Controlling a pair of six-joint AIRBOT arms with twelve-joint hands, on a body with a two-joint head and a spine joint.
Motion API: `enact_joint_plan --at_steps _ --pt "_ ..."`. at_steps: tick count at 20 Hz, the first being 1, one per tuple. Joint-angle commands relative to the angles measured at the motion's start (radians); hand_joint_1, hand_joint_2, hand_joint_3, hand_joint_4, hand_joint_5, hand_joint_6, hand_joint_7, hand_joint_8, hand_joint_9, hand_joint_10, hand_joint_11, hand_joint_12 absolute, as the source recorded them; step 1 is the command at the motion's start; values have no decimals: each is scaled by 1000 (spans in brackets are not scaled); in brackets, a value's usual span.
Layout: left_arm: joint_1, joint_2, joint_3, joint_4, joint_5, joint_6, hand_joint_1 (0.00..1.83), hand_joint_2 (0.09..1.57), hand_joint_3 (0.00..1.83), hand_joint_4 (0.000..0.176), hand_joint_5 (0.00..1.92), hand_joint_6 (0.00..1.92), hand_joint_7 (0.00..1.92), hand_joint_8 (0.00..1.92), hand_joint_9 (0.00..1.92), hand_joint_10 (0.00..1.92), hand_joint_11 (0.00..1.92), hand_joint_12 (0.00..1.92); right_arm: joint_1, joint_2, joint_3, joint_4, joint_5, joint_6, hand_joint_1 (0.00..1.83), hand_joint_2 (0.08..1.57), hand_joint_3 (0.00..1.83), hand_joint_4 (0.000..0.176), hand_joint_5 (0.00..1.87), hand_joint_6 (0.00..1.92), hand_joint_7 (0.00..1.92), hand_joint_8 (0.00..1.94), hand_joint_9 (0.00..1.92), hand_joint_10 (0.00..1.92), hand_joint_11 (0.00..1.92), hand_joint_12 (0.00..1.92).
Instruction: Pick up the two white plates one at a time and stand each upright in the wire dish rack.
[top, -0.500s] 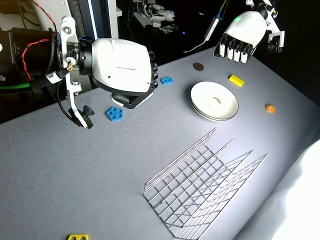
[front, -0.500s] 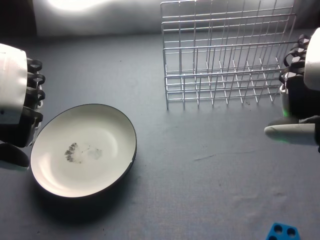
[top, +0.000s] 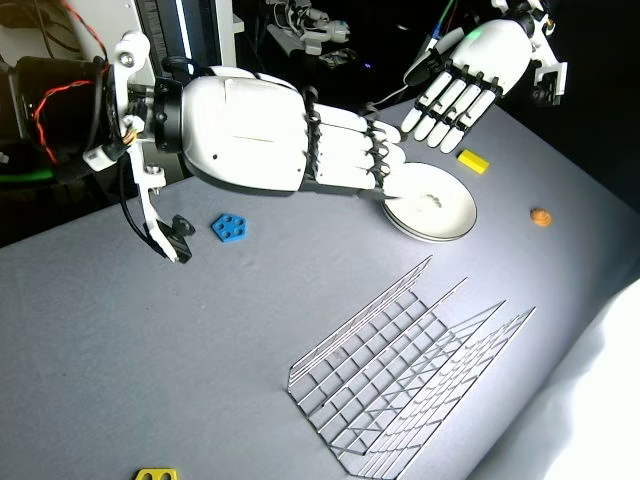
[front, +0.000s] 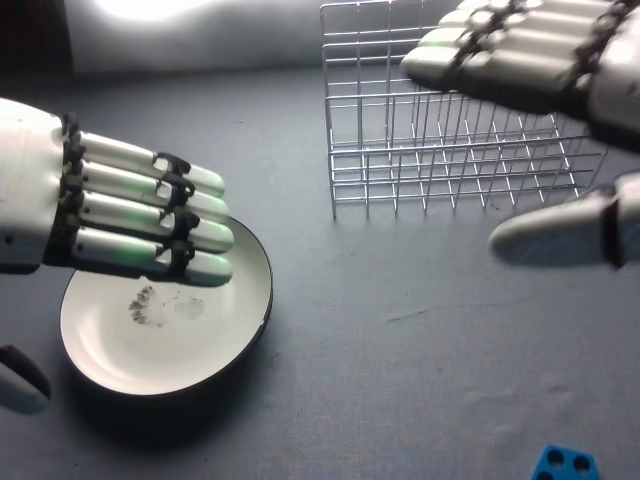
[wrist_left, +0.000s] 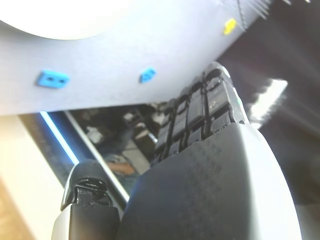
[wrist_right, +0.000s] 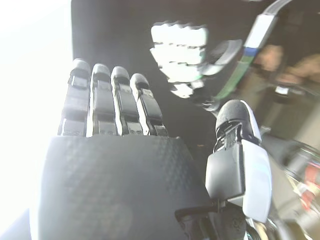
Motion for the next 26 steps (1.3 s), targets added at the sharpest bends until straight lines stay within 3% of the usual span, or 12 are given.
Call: enact_joint_plan --at_steps 1,5,8,12,16,20,26 --pt "-2 7 2 -63 -37 -3 0 1120 43 0 0 0 0 0 0 0 0 0 -2 -17 -4 40 91 -48 0 1082 25 0 0 0 0 0 0 0 0 0" --pt "44 5 26 -47 -71 -2 0 1133 42 0 0 0 0 0 0 0 0 0 -29 -113 13 285 150 -264 0 1109 32 0 0 0 0 0 0 0 0 0" --pt "71 0 47 -47 -72 2 0 1127 36 0 0 0 0 0 0 0 0 0 -37 -162 14 321 171 -303 0 1104 27 0 0 0 0 0 0 0 0 0" --pt "148 -10 62 -51 -47 50 0 1117 27 0 0 0 0 0 0 0 0 0 -104 -181 13 355 375 -421 0 1112 24 0 0 0 0 0 0 0 0 0" --pt "253 -46 85 -84 -18 96 0 1111 23 0 0 0 0 0 0 0 0 0 -120 -180 7 358 334 -437 0 1113 21 0 0 0 0 0 0 0 0 0" --pt "336 -94 155 -140 14 113 0 1118 24 0 0 0 0 0 0 0 0 0 -138 -183 6 365 381 -431 14 1121 19 0 0 0 0 0 0 0 0 0" --pt "377 -152 249 -159 29 122 0 1118 21 0 0 0 0 0 0 0 0 0 -138 -207 7 365 378 -429 3 1122 11 0 0 0 0 0 0 0 0 0"
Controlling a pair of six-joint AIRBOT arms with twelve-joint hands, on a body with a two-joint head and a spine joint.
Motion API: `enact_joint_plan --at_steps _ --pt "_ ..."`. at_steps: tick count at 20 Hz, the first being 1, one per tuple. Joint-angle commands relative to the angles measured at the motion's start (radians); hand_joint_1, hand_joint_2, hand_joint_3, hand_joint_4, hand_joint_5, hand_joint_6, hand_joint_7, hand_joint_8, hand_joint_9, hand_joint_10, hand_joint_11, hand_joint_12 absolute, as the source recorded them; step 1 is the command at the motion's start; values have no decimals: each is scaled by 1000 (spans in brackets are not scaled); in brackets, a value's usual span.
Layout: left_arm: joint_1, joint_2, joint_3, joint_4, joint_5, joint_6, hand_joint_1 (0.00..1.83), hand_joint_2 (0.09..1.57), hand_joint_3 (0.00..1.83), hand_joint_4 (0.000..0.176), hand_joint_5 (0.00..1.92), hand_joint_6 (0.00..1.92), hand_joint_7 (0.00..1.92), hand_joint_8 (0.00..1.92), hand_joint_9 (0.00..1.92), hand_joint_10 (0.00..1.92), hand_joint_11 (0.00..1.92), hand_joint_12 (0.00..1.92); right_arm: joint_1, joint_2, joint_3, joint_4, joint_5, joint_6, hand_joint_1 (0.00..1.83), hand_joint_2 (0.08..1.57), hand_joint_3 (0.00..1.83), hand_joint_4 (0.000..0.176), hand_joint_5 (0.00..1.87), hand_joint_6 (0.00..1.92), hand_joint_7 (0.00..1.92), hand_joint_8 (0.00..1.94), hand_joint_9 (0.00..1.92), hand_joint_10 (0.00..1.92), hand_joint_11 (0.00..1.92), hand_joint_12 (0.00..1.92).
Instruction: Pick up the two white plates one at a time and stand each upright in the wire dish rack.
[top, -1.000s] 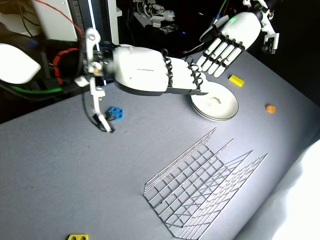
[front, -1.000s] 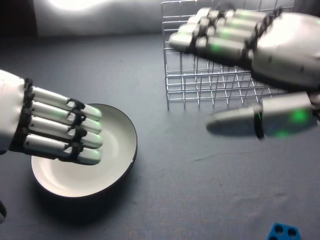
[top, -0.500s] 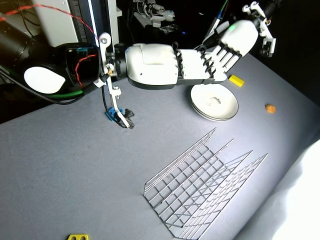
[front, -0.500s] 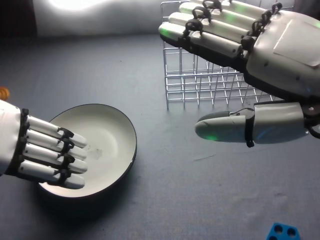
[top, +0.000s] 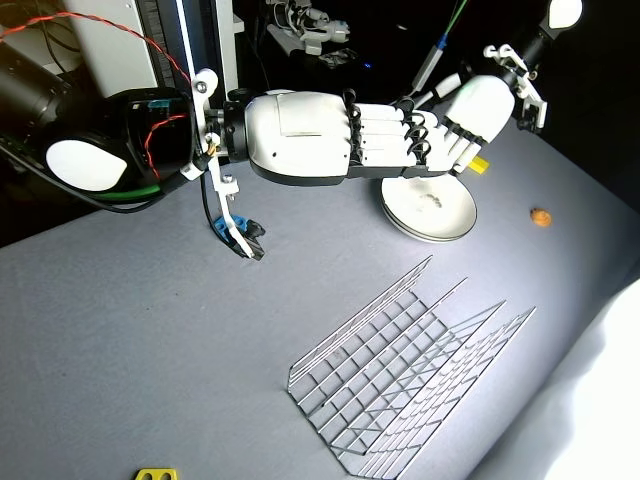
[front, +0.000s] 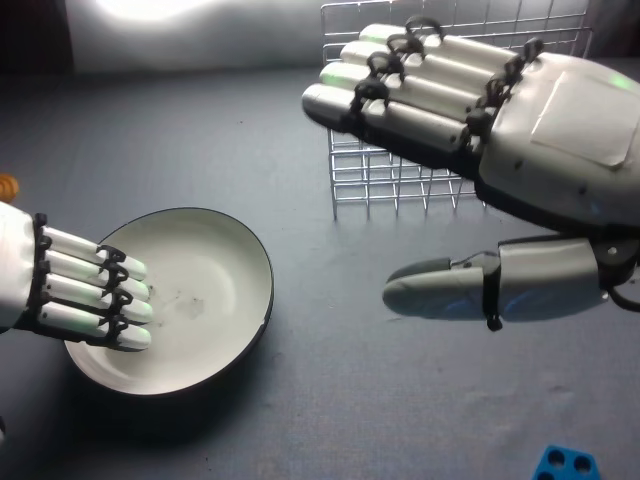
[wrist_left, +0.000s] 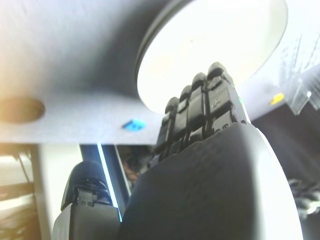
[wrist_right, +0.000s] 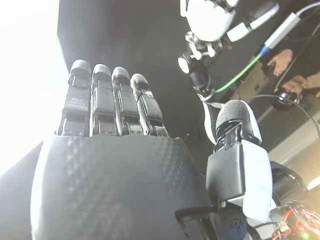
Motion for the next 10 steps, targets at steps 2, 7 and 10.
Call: enact_joint_plan --at_steps 2,7,10 --pt "0 -6 24 -63 -37 1 0 1117 19 0 0 0 0 0 0 0 0 0 11 -6 2 18 151 6 11 1128 11 0 0 0 0 0 0 0 0 0" --pt "21 -29 73 -63 -36 2 0 1117 17 0 0 0 0 0 0 0 0 0 3 -29 12 18 160 4 0 1134 10 0 0 0 0 0 0 0 0 0" --pt "31 -39 96 -63 -37 2 0 1120 16 0 0 0 0 0 0 0 0 0 -4 -56 22 18 114 -52 0 1137 9 0 0 0 0 0 0 0 0 0"
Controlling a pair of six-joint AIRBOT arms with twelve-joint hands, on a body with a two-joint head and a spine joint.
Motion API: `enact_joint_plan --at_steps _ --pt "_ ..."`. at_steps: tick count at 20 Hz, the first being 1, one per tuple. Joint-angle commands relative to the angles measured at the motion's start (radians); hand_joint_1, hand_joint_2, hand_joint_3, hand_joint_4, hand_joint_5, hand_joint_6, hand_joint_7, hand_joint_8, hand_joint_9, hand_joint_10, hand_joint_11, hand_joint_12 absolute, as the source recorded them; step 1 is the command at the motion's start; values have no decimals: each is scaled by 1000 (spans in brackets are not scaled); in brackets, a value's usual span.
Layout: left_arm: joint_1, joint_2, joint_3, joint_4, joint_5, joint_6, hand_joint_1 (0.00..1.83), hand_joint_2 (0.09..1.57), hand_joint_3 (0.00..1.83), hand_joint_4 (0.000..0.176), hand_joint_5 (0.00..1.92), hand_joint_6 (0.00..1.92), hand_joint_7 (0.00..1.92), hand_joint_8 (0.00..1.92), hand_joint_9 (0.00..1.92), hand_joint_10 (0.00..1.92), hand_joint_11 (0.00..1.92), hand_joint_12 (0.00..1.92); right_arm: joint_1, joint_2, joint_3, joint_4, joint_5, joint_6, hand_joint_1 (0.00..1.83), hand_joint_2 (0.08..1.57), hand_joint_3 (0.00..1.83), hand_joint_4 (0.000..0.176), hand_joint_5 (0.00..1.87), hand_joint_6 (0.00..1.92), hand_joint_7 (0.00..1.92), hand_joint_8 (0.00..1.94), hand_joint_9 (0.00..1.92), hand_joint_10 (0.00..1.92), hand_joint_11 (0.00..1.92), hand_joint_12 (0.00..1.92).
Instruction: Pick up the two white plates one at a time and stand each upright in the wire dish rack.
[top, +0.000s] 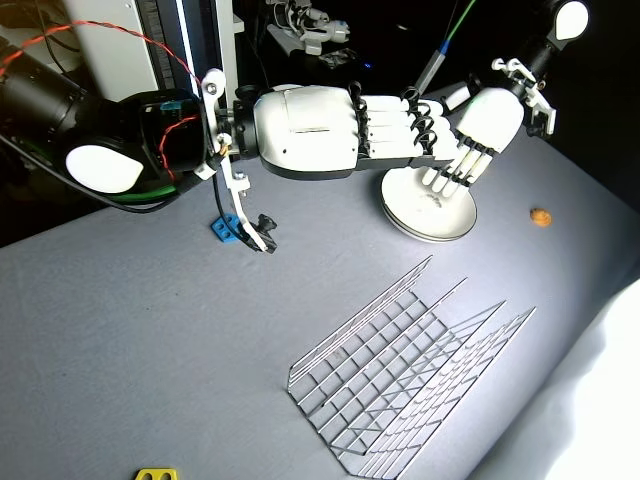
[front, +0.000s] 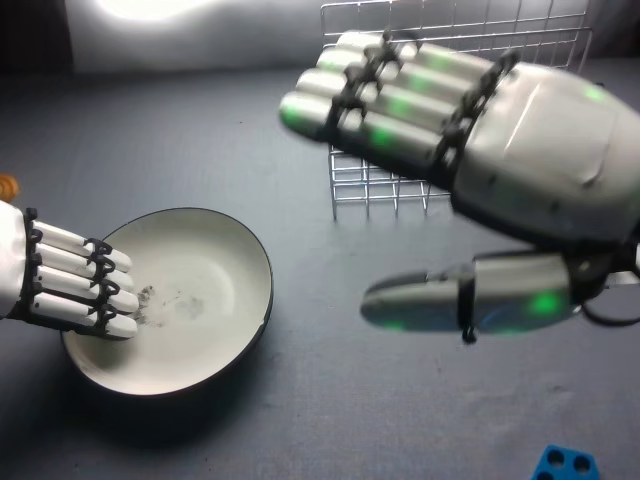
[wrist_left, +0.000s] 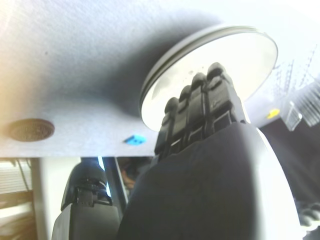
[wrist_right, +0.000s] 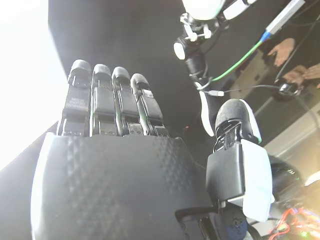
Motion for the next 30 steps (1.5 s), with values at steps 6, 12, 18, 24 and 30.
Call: enact_joint_plan --at_steps 6,12,18,24,30 --pt "8 -9 25 -56 -33 0 0 1121 15 0 0 0 0 0 0 0 0 0 2 -64 36 16 46 -78 0 1122 0 0 0 0 0 0 0 0 0 0" --pt "41 -26 44 -56 -33 9 0 1127 15 0 0 0 0 0 0 0 0 0 15 -132 90 16 -29 -96 0 1127 0 0 0 0 0 0 0 0 0 0" --pt "53 -36 49 -55 -23 23 0 1115 7 0 0 0 0 0 0 0 0 0 17 -190 131 11 -29 -113 0 1135 3 0 0 0 0 0 0 0 0 0" --pt "58 -41 -15 -64 -10 22 0 1122 8 0 0 0 0 0 0 0 0 0 34 -212 148 -43 -37 -140 0 1132 1 0 0 0 0 0 0 0 0 0" --pt "26 -52 -119 -83 35 -1 0 1135 12 0 0 0 0 0 0 0 0 0 65 -210 166 -75 -60 -142 0 1128 0 0 0 0 0 0 0 0 0 0"
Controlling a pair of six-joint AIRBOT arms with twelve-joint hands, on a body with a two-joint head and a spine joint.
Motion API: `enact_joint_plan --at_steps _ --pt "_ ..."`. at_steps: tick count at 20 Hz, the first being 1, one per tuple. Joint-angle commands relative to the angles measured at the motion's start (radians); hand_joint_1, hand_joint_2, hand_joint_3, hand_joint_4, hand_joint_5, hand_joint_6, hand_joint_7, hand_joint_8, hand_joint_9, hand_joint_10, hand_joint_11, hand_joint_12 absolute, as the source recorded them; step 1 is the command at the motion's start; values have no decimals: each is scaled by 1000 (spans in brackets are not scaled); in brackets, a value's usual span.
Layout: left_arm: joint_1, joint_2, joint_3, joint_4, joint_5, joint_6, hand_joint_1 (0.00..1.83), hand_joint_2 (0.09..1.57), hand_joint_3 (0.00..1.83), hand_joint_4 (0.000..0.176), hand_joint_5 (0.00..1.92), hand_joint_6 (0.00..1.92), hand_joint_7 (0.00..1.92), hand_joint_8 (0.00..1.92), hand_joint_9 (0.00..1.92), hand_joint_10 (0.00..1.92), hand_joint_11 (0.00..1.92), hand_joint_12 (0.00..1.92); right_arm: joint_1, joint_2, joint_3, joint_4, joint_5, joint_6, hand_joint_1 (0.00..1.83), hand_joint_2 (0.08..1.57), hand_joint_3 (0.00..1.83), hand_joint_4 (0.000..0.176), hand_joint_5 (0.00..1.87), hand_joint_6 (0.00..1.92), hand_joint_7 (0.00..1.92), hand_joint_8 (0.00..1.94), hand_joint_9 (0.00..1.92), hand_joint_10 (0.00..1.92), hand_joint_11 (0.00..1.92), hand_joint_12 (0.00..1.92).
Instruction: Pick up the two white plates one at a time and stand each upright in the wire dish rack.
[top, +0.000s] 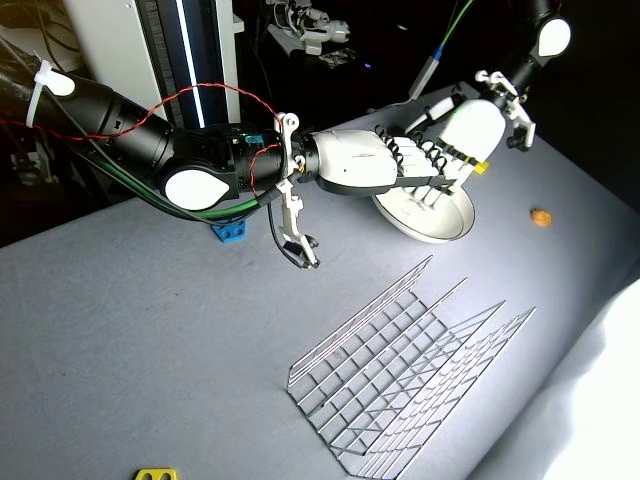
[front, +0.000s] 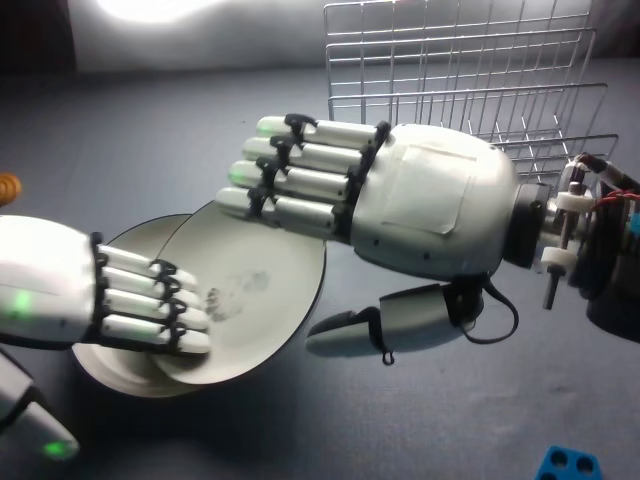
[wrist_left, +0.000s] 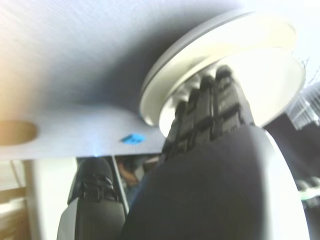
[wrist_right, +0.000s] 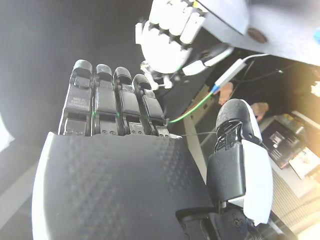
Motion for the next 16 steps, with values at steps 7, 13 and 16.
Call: enact_joint_plan --at_steps 7,13,16 --pt "3 -13 -39 -14 -14 -7 0 1127 7 0 0 0 0 0 0 0 0 0 24 5 -2 -39 114 -1 155 1104 0 0 0 0 0 0 0 0 0 0" --pt "4 -13 -40 -15 -14 -18 0 1127 6 0 0 0 0 0 0 0 0 0 42 12 -3 -49 37 0 635 1052 0 0 0 0 0 0 0 0 0 0" --pt "7 -13 -39 -15 -14 -18 0 1133 8 0 0 0 0 0 0 0 0 0 42 14 -3 -53 11 0 873 991 0 0 0 0 0 0 0 0 0 0"
